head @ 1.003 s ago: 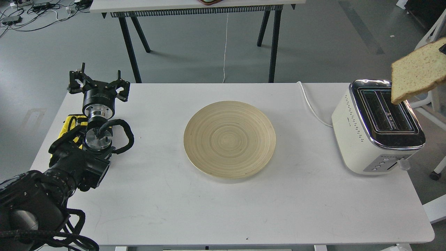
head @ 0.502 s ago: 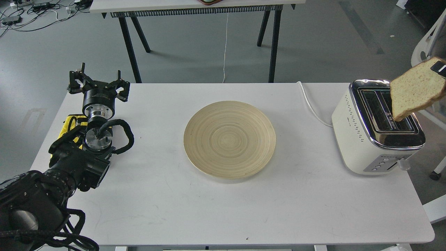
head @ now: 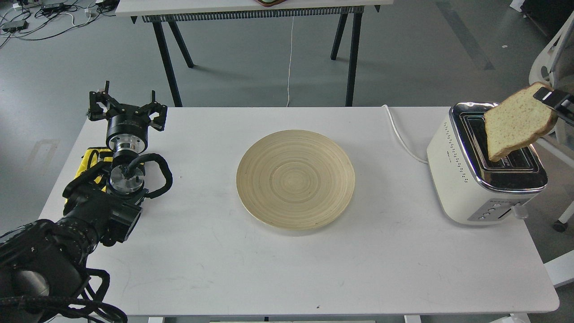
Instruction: Put bread in toaster with right arm
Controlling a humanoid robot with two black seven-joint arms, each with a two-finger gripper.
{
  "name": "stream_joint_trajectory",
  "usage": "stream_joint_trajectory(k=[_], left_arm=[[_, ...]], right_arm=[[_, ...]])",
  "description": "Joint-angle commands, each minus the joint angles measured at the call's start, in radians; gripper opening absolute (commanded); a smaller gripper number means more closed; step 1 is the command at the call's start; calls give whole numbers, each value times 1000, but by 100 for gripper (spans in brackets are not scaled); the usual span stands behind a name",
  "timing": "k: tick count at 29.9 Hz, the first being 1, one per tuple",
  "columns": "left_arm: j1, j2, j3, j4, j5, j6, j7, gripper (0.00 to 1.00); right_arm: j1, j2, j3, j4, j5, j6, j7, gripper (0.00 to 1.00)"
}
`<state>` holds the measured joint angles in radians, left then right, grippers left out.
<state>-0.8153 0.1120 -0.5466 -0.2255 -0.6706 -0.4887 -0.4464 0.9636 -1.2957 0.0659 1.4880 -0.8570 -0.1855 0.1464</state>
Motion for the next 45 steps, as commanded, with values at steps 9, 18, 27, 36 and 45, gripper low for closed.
stream_joint_trajectory(k=[9, 18, 27, 36, 45], left_arm=[[1, 0, 0, 0, 0, 0, 0, 100], [-1, 0, 0, 0, 0, 0, 0, 100], [-1, 0, -1, 0, 0, 0, 0, 100], [-1, 0, -1, 0, 0, 0, 0, 100], [1, 0, 0, 0, 0, 0, 0, 100]], right_arm=[[-23, 58, 0, -101, -1, 3, 1, 20], [-29, 110, 0, -118, 1, 15, 2, 20], [-36, 180, -23, -136, 1, 15, -4, 21], [-42, 240, -60, -198, 7, 15, -10, 37], [-51, 251, -60, -204, 19, 14, -11, 81]])
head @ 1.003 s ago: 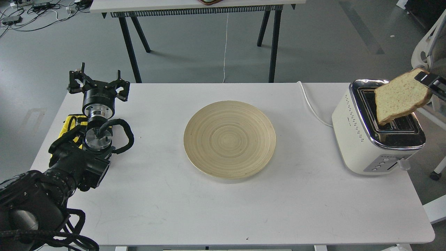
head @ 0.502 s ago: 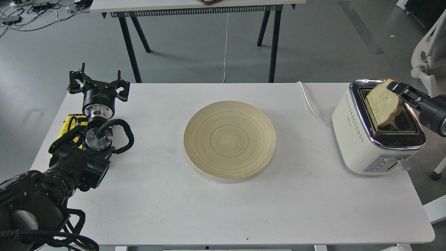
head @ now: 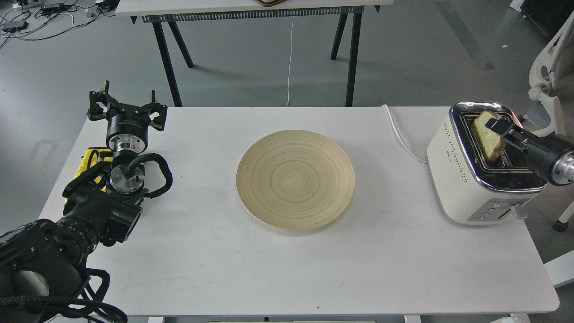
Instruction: Put bread in toaster with right arm
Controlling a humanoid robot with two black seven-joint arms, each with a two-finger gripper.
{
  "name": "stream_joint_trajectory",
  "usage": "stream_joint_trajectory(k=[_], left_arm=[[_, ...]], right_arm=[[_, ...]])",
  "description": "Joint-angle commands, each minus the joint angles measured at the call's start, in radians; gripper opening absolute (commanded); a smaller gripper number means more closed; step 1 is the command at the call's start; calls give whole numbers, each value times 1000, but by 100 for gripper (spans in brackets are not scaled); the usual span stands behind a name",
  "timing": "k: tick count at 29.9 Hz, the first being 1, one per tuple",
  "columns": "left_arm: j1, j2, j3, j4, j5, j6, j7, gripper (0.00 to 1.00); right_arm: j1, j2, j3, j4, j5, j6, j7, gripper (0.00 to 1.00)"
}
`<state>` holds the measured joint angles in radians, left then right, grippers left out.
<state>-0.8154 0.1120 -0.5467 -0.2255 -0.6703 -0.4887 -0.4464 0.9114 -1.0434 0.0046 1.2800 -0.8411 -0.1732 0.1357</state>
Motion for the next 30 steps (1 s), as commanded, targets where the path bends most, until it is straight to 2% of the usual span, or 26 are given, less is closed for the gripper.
stream_joint_trajectory(k=[1, 2, 3, 7, 12, 16, 18, 20, 23, 27, 30], left_arm=[[1, 0, -1, 0, 0, 0, 0, 100], [-1, 0, -1, 0, 0, 0, 0, 100], [1, 0, 1, 0, 0, 0, 0, 100], [-1, 0, -1, 0, 0, 0, 0, 100], [-1, 0, -1, 0, 0, 0, 0, 100], [1, 0, -1, 0, 0, 0, 0, 100], [-1, 0, 1, 0, 0, 0, 0, 100], [1, 0, -1, 0, 0, 0, 0, 100], [-1, 0, -1, 0, 0, 0, 0, 100], [1, 0, 1, 0, 0, 0, 0, 100], [-1, 0, 1, 0, 0, 0, 0, 100]], right_arm=[[1, -7, 3, 7, 3, 1, -1, 89], [1, -10, 6, 7, 5, 3, -1, 95], [3, -12, 12, 9, 5, 4, -1, 97], [12, -39, 40, 16, 7, 49, -1, 97], [9, -95, 170, 18, 16, 184, 1, 97], [9, -101, 270, 18, 152, 279, 1, 97], [7, -92, 320, 16, 224, 290, 1, 97], [4, -67, 357, 16, 269, 281, 7, 97], [1, 49, 377, 12, 290, 239, 12, 97], [-25, 199, 376, 12, 330, 48, 18, 97], [-52, 339, 390, -2, 347, -47, 36, 97]])
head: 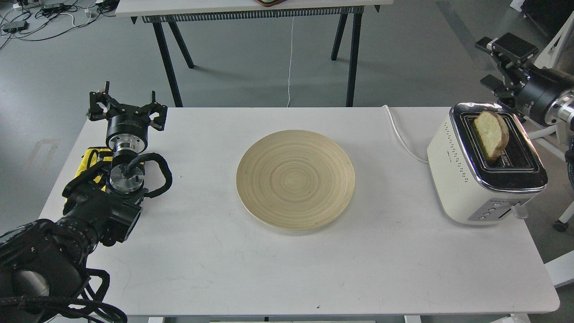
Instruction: Put bread in toaster with right arm
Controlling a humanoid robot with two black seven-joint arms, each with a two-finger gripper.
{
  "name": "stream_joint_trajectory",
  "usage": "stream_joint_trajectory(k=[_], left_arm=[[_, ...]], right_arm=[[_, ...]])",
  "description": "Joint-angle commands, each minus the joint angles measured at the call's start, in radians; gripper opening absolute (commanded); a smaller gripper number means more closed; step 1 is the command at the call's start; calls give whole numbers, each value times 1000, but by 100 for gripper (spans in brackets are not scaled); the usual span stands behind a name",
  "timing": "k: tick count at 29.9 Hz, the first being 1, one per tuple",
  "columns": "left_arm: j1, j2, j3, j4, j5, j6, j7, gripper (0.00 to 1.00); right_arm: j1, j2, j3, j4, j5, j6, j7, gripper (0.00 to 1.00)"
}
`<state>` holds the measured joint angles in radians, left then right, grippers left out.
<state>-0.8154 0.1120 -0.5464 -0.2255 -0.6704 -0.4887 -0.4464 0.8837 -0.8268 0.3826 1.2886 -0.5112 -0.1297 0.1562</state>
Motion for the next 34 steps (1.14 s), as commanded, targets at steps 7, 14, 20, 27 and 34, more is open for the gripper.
stream_joint_trajectory(k=[7, 14, 20, 27, 34], left_arm=[[1, 0, -1, 0, 0, 0, 0, 100], [-1, 0, -1, 0, 0, 0, 0, 100], [1, 0, -1, 0, 0, 0, 0, 100], [1, 0, -1, 0, 0, 0, 0, 100], [1, 0, -1, 0, 0, 0, 0, 100]], right_arm=[[-162, 431, 221, -132, 49, -110, 62, 97], [-292, 627, 492, -228, 51, 63, 74, 98], [-308, 660, 562, -348, 72, 272, 74, 98], [-333, 654, 573, -396, 209, 366, 111, 98], [-333, 657, 573, -396, 209, 358, 111, 98]])
